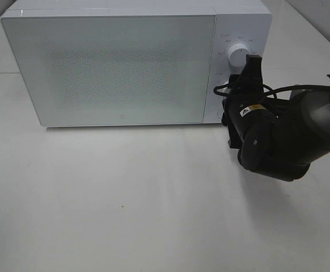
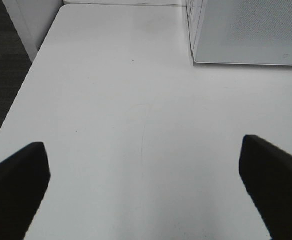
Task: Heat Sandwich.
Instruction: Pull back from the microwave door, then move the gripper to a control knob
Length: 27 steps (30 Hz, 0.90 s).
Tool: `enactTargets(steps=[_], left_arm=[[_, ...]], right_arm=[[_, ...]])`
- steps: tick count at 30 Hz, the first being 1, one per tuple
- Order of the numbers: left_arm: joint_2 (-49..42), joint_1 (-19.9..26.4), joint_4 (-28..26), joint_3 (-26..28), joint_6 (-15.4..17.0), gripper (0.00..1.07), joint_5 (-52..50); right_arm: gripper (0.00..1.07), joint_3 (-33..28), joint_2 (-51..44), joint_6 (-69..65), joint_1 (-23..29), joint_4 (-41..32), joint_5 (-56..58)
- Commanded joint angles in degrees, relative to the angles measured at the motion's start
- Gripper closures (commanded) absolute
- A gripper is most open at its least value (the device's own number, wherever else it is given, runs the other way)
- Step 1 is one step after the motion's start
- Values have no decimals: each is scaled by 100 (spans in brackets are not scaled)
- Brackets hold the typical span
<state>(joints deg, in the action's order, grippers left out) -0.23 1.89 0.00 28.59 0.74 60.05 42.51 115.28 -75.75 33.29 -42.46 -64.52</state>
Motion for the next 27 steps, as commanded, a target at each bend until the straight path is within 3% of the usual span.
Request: enactTargets(steps=[1, 2, 4, 19, 27], left_arm=[[-166, 17, 0, -29, 0, 9, -63], [-166, 17, 0, -29, 0, 9, -63], [-166, 17, 0, -29, 0, 9, -63], [-166, 17, 0, -29, 0, 9, -63], [-166, 17, 0, -29, 0, 9, -63]], right_arm=[[38, 97, -97, 138, -40, 115, -453], [30, 97, -97, 132, -40, 115, -435], [27, 97, -97, 132, -40, 126, -430], [32, 74, -132, 132, -40, 487, -309], [32, -384, -367, 103, -40, 940, -40]])
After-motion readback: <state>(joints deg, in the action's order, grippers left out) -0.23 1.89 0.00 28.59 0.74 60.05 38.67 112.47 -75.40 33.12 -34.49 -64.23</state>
